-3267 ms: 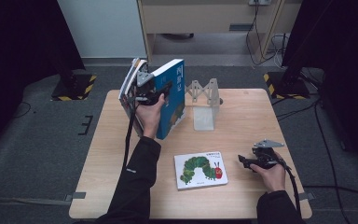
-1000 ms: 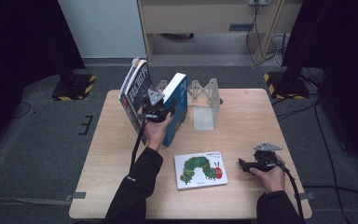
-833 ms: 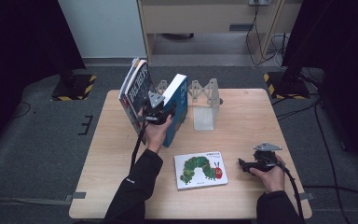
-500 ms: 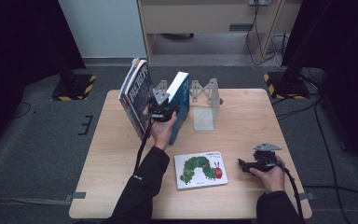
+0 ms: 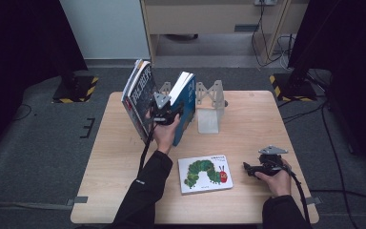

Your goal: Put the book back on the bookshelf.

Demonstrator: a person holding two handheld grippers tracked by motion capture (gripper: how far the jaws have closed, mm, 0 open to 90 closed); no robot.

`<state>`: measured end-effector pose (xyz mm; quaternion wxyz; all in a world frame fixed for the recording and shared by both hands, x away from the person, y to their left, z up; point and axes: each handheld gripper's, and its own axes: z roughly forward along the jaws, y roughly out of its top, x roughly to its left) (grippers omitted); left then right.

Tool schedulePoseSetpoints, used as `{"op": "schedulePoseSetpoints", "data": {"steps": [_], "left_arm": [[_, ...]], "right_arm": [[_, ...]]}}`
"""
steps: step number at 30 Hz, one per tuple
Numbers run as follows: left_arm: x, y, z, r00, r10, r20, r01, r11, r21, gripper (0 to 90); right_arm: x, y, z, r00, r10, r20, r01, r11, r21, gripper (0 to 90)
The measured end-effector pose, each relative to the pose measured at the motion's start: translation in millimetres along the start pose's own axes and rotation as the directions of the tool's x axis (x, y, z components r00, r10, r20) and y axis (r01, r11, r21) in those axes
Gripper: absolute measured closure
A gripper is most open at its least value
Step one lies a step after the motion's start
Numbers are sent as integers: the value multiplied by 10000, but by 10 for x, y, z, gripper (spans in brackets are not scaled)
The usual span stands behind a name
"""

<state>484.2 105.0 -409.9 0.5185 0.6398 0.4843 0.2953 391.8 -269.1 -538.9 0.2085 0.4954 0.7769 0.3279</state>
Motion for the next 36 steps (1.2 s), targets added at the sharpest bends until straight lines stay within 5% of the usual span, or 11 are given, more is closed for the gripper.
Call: {"op": "schedulePoseSetpoints", "data": {"steps": [4, 12, 26, 36], "left_arm": [[-11, -45, -66, 9998, 19, 217, -20, 10000, 14, 547], [-22, -45, -91, 10000, 3, -32, -3, 10000, -11, 576], [-44, 52, 128, 9992, -238, -334, 243, 9996, 137, 579], [-31, -70, 48, 10000, -26, 34, 26, 9999, 100, 539]], "right_arm": [[0, 0, 0, 10000, -1, 2, 1, 10000, 1, 63], [3, 1, 0, 10000, 3, 19, -3, 10000, -1, 63], [9, 9, 7, 10000, 41, -12, -41, 10000, 11, 62], [7, 10, 10, 10000, -12, -15, 12, 10000, -8, 62]]}}
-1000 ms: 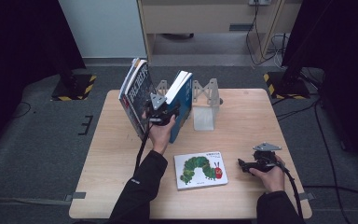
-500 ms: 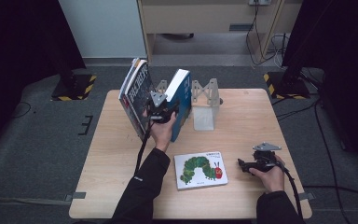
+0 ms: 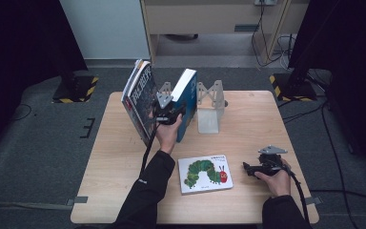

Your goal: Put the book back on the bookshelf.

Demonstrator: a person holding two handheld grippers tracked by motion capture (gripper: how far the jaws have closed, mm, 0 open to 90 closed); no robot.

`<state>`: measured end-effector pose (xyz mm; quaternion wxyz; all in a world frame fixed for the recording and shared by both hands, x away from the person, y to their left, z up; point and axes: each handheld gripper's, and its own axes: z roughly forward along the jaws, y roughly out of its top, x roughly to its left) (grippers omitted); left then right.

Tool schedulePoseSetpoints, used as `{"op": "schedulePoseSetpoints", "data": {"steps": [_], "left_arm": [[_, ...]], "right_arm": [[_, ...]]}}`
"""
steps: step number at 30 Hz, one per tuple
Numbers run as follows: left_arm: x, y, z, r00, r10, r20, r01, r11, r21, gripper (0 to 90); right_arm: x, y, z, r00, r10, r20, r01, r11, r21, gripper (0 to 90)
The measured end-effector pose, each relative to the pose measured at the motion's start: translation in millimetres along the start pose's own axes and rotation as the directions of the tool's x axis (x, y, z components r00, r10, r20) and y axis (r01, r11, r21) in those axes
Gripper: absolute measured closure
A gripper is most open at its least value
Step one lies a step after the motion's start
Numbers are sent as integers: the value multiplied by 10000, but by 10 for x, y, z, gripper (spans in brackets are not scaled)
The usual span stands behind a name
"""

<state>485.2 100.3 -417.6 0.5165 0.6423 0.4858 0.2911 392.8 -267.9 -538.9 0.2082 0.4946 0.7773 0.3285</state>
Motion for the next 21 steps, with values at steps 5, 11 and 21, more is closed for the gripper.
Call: {"op": "schedulePoseSetpoints", "data": {"steps": [5, 11, 21], "left_arm": [[71, -114, -103, 9998, -7, 211, 10, 9999, -148, 556], [44, -56, -88, 10000, -63, -63, 64, 9997, 225, 579], [56, 13, 12, 9995, -151, -280, 162, 9990, 424, 580]], "right_arm": [[7, -2, -1, 10000, 28, 30, -28, 10000, 9, 62], [6, 0, 5, 9998, 122, 131, -123, 9999, 84, 37], [13, -2, 4, 9996, 171, 215, -172, 9998, 79, 35]]}}
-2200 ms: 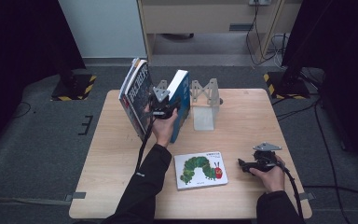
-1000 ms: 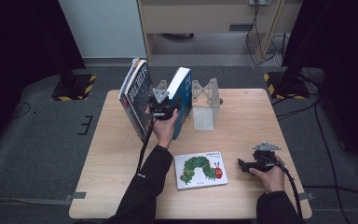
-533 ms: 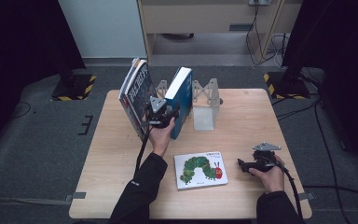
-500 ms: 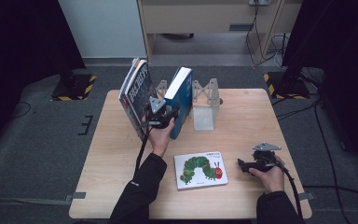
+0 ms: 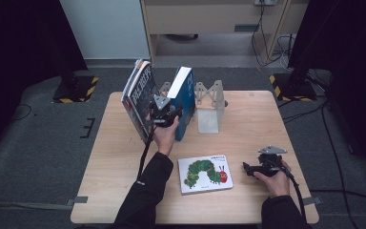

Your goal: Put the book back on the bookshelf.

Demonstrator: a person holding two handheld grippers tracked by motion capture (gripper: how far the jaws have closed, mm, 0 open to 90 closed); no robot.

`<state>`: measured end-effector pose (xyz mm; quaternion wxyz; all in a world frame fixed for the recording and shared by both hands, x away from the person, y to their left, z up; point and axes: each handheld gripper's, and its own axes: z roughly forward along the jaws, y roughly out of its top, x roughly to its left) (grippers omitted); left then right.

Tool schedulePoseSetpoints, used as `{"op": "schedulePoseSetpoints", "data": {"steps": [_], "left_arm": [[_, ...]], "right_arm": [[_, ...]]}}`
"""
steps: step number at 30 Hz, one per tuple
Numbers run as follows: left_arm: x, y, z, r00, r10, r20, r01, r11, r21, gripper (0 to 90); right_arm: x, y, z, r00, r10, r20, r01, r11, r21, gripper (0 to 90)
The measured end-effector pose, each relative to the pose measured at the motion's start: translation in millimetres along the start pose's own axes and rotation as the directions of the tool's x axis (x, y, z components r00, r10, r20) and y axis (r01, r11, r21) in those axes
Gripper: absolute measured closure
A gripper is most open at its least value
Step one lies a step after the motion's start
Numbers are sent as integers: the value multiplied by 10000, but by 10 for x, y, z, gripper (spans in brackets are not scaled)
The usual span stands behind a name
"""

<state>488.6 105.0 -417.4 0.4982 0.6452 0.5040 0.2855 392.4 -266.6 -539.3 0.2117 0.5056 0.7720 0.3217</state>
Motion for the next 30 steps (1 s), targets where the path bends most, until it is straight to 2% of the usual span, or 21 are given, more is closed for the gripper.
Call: {"op": "schedulePoseSetpoints", "data": {"steps": [16, 23, 30], "left_arm": [[-166, 69, 111, 9999, 73, 119, -76, 9996, 273, 572], [-263, 52, 127, 9991, 203, 370, -213, 9994, 285, 568], [-313, 35, 121, 9988, 309, 390, -321, 9990, 306, 563]], "right_arm": [[-1, 0, 0, 10000, -17, -3, 17, 10000, -2, 35], [-1, 1, 0, 10000, -23, -3, 23, 10000, -3, 36], [-1, 0, 0, 10000, -21, -4, 21, 10000, -3, 35]]}}
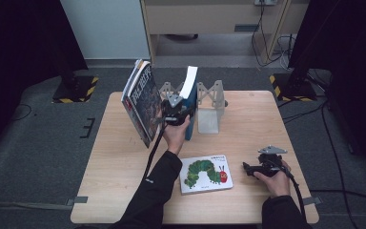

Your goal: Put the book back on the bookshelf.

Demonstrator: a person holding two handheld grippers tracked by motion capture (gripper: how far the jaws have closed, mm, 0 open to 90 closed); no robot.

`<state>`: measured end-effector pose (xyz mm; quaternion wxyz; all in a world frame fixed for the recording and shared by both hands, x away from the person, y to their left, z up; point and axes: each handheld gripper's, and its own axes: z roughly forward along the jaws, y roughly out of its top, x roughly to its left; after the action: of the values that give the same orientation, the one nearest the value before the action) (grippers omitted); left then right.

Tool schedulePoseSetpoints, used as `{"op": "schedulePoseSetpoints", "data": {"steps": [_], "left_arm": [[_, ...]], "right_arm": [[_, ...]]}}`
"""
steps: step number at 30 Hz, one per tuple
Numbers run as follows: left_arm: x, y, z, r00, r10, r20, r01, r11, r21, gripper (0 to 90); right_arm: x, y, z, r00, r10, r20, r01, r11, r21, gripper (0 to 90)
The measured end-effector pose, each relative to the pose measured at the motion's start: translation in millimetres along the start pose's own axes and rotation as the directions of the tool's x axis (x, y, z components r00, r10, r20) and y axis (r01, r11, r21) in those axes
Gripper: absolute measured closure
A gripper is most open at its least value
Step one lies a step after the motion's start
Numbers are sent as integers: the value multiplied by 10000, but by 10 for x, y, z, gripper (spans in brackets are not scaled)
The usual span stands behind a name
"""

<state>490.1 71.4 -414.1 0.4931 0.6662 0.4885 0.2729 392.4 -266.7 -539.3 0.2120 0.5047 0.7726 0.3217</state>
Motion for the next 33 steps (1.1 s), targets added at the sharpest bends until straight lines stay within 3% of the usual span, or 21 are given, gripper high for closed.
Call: {"op": "schedulePoseSetpoints", "data": {"steps": [3, 5, 11, 16, 26, 30, 33], "left_arm": [[15, -22, 1, 9999, -22, 130, 24, 9999, -142, 544], [38, -75, -15, 9995, -60, 305, 75, 9987, -512, 519], [60, -139, -71, 9992, 69, 395, -46, 9983, -579, 523], [6, -44, -66, 9996, 160, 245, -162, 9998, 95, 541], [-55, -25, -18, 9993, 136, 350, -141, 9998, 154, 536], [-15, -117, -34, 9980, 159, 611, -133, 9990, -432, 514], [0, -162, -73, 9969, 168, 764, -133, 9988, -462, 515]], "right_arm": [[1, 0, -1, 10000, -3, -7, 3, 10000, 4, 35], [2, 0, -1, 10000, 8, -20, -8, 10000, 9, 36], [4, 0, -1, 10000, 2, -30, -1, 10000, 11, 36], [9, 0, -1, 10000, -4, -46, 4, 10000, -5, 35], [13, 0, -3, 10000, -9, -84, 10, 10000, 24, 35], [14, -1, -3, 10000, -12, -84, 12, 10000, 22, 35], [14, -1, -3, 10000, -15, -85, 16, 10000, 23, 35]]}}
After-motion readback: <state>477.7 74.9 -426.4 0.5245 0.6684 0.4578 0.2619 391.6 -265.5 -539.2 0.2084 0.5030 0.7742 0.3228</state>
